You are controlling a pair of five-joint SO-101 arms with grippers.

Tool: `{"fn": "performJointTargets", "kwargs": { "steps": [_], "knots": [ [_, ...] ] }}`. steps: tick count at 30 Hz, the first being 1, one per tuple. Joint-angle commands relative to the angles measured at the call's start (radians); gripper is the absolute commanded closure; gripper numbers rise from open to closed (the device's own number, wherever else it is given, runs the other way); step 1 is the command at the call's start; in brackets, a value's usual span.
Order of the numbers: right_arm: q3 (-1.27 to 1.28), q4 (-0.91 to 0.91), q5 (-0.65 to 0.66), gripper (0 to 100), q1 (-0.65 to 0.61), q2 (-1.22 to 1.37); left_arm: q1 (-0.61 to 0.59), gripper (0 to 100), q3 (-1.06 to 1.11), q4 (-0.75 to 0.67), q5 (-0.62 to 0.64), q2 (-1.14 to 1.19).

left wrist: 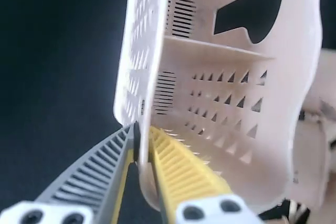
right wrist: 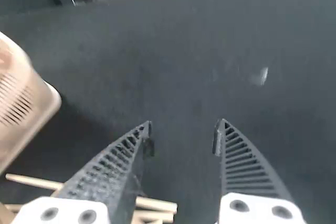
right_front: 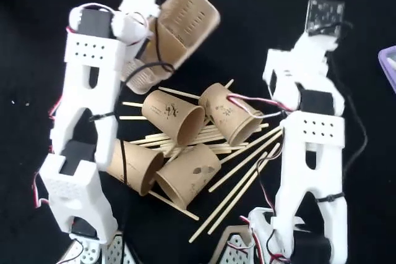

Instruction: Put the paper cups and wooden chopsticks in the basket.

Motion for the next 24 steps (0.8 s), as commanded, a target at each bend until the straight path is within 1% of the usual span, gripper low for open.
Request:
{"fn": "performJointTargets", "kwargs": {
  "steps": [1, 6, 11, 17, 21, 24],
  "knots": [
    [-0.145, 0.017, 0.072, 80.5, -0.075, 0.022, 0.090, 97, -0.062, 0.060, -0.091, -0.015],
    [-0.262, 0.029, 0.124, 80.5, -0.163, 0.124, 0.110, 97, -0.064, 0.074, -0.095, -0.020],
    [-0.288, 0.130, 0.124, 80.5, -0.230, 0.168, 0.113, 97, -0.064, 0.074, -0.094, -0.020],
    [-0.285, 0.046, 0.124, 80.4, -0.255, 0.199, 0.153, 97, -0.064, 0.074, -0.094, -0.020],
    [-0.285, 0.048, 0.124, 80.4, -0.288, 0.272, 0.170, 97, -0.064, 0.074, -0.094, -0.020],
    [-0.289, 0.023, 0.126, 80.4, -0.275, 0.343, 0.166, 97, -0.064, 0.074, -0.094, -0.020]
  ]
}}
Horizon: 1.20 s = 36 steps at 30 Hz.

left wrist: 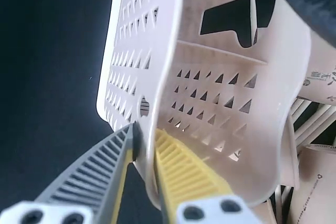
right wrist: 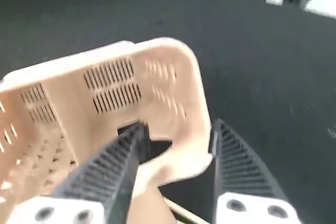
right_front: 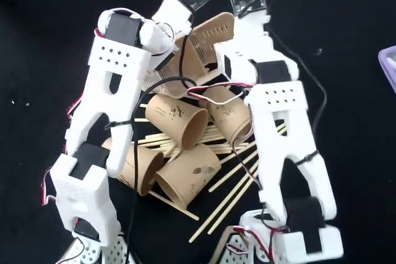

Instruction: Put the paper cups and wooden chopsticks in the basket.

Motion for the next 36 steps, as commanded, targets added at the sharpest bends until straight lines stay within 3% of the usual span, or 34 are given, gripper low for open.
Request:
{"fn": "performJointTargets", "kwargs": {
  "steps": [1, 5, 8, 16, 19, 21, 24, 27, 30, 36],
  "knots": [
    [-0.056, -0.063, 0.011, 80.5, 0.008, 0.067, 0.028, 97, -0.045, 0.012, -0.006, -0.018],
    [-0.056, -0.118, 0.011, 82.5, 0.077, 0.148, 0.024, 97, -0.045, 0.012, -0.006, -0.018],
    [-0.058, -0.123, 0.003, 98.5, 0.112, 0.166, 0.024, 97, -0.045, 0.012, -0.006, -0.018],
    [-0.054, -0.091, -0.006, 98.8, 0.130, 0.165, 0.022, 97, -0.097, 0.014, 0.002, -0.018],
    [-0.067, -0.037, -0.087, 98.8, 0.130, 0.153, -0.008, 95, -0.171, 0.012, 0.094, -0.018],
    [-0.071, 0.006, -0.132, 98.8, 0.130, 0.124, -0.047, 88, -0.245, 0.014, 0.189, -0.018],
    [-0.071, 0.049, -0.172, 98.8, 0.124, 0.068, -0.120, 76, -0.338, 0.014, 0.417, -0.018],
    [-0.068, 0.057, -0.209, 98.8, 0.123, 0.035, -0.171, 74, -0.447, 0.064, 0.632, -0.018],
    [-0.073, 0.055, -0.218, 98.8, 0.123, 0.031, -0.188, 74, -0.518, 0.117, 0.657, -0.012],
    [-0.105, 0.055, -0.218, 98.8, 0.121, 0.033, -0.165, 74, -0.461, 0.117, 0.657, -0.094]
  ]
}}
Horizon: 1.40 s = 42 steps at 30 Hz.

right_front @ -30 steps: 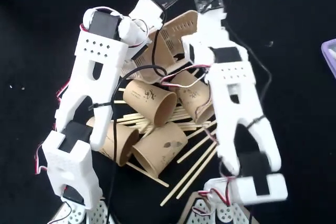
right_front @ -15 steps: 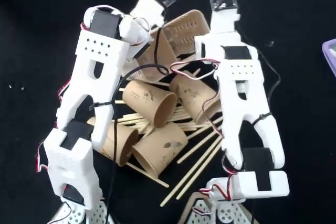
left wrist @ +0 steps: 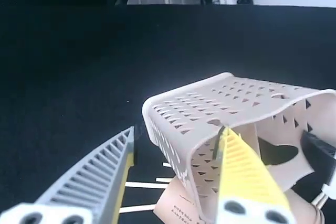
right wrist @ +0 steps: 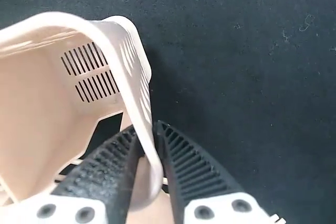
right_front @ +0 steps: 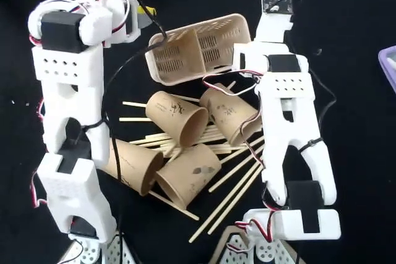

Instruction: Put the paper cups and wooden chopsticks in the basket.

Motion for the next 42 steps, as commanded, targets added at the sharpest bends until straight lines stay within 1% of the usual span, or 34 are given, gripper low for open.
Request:
{"fn": "performJointTargets", "kwargs": {
  "steps": [1, 4, 9, 11, 14, 16, 21, 25, 28, 31, 33, 37, 39, 42],
  "knots": [
    [-0.093, 0.006, -0.009, 98.8, 0.005, -0.073, 0.039, 74, 0.031, 0.006, 0.015, -0.117],
    [-0.122, 0.029, -0.009, 98.8, 0.000, -0.073, 0.081, 74, 0.174, 0.005, 0.015, -0.190],
    [-0.232, 0.158, -0.005, 98.8, -0.035, -0.073, 0.065, 74, 0.415, -0.003, 0.017, -0.250],
    [-0.269, 0.195, -0.003, 98.8, -0.057, -0.073, 0.056, 74, 0.470, -0.040, 0.052, -0.255],
    [-0.280, 0.207, -0.008, 98.8, -0.081, -0.073, 0.039, 74, 0.483, -0.089, 0.137, -0.256],
    [-0.277, 0.206, -0.008, 98.8, -0.087, -0.070, 0.041, 74, 0.492, -0.094, 0.157, -0.253],
    [-0.298, 0.189, -0.003, 98.8, -0.089, 0.010, 0.024, 74, 0.509, -0.063, 0.153, -0.244],
    [-0.364, 0.181, -0.006, 98.8, -0.063, 0.119, -0.033, 74, 0.545, -0.054, 0.153, -0.256],
    [-0.440, 0.199, -0.005, 98.8, -0.046, 0.200, -0.073, 74, 0.549, -0.020, 0.153, -0.250],
    [-0.515, 0.252, -0.006, 98.8, -0.043, 0.259, -0.076, 74, 0.568, -0.014, 0.153, -0.244],
    [-0.559, 0.292, -0.008, 98.8, -0.046, 0.289, -0.074, 74, 0.618, -0.064, 0.153, -0.244],
    [-0.622, 0.344, -0.009, 98.8, -0.049, 0.320, -0.074, 74, 0.750, -0.221, 0.153, -0.255],
    [-0.638, 0.350, -0.009, 98.8, -0.051, 0.323, -0.074, 74, 0.782, -0.265, 0.153, -0.256],
    [-0.645, 0.344, -0.002, 98.8, -0.049, 0.328, -0.084, 74, 0.766, -0.281, 0.153, -0.258]
  ]
}}
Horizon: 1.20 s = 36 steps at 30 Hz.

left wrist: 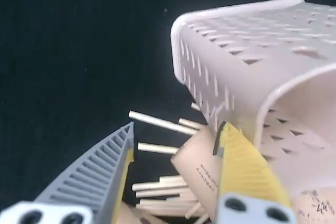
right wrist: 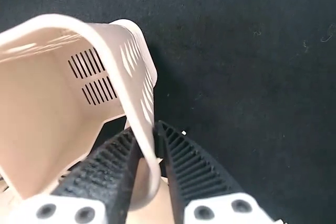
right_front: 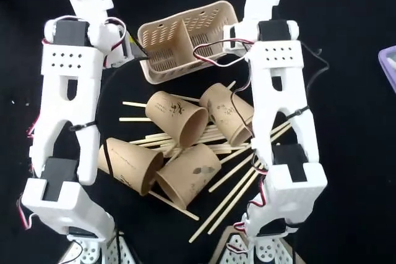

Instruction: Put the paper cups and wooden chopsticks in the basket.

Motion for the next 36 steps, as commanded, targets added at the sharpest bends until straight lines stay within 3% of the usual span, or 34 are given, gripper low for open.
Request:
{"fn": "performJointTargets", "kwargs": {
  "steps": [1, 9, 16, 23, 28, 30, 33, 36],
  "knots": [
    [-0.068, -0.002, -0.002, 98.8, 0.005, -0.010, -0.015, 74, -0.041, -0.041, 0.009, -0.046],
    [-0.058, -0.018, -0.002, 98.8, 0.005, -0.007, -0.071, 74, -0.197, -0.038, 0.011, -0.109],
    [-0.058, -0.020, -0.002, 98.8, 0.003, -0.007, 0.054, 74, -0.185, 0.089, 0.011, -0.143],
    [-0.056, -0.015, -0.002, 98.8, 0.003, -0.007, 0.077, 74, 0.056, -0.052, 0.011, -0.126],
    [-0.001, -0.015, 0.000, 98.8, -0.008, -0.008, 0.050, 74, 0.298, -0.247, -0.015, -0.138],
    [0.016, -0.015, 0.000, 98.8, -0.009, -0.008, 0.036, 79, 0.331, -0.290, -0.066, -0.138],
    [0.025, -0.012, -0.002, 98.8, -0.009, -0.013, 0.030, 97, 0.344, -0.319, -0.132, -0.137],
    [0.013, 0.058, -0.002, 98.7, -0.009, -0.018, 0.025, 95, 0.349, -0.302, -0.146, -0.137]
  ]
}}
